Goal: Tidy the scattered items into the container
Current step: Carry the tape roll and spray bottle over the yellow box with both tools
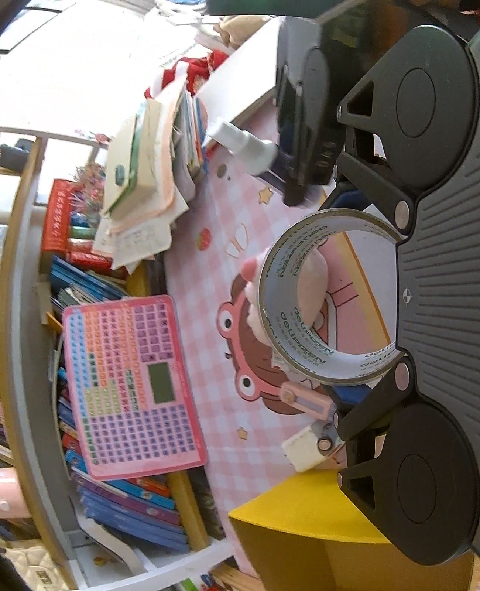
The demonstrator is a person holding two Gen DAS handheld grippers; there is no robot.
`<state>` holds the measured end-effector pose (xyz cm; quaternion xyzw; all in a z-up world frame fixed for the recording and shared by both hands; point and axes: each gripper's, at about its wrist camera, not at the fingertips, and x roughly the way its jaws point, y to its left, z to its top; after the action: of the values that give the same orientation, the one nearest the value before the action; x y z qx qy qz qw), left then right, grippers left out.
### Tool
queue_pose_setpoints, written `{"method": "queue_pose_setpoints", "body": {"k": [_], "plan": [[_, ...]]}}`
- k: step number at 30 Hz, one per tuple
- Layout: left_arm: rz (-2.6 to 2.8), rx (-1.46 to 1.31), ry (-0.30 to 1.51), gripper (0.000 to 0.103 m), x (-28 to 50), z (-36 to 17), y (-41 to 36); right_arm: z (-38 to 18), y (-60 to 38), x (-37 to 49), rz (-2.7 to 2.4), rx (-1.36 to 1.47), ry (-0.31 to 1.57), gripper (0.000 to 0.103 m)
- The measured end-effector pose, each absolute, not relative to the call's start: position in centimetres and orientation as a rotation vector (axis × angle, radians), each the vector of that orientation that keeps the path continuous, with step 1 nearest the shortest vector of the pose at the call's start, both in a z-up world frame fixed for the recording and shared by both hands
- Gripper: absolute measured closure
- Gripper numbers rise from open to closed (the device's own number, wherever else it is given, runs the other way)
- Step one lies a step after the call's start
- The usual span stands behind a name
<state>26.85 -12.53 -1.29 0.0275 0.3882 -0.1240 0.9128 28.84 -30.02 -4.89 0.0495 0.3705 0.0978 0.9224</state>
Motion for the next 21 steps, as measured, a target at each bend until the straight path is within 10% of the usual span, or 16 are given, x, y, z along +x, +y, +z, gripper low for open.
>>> {"method": "queue_pose_setpoints", "body": {"k": [21], "plan": [[-0.345,0.054,0.414,0.017,17.5,8.6,2.3,2.9,-18.3,20.3,0.111,-0.003,0.523,0.072]]}}
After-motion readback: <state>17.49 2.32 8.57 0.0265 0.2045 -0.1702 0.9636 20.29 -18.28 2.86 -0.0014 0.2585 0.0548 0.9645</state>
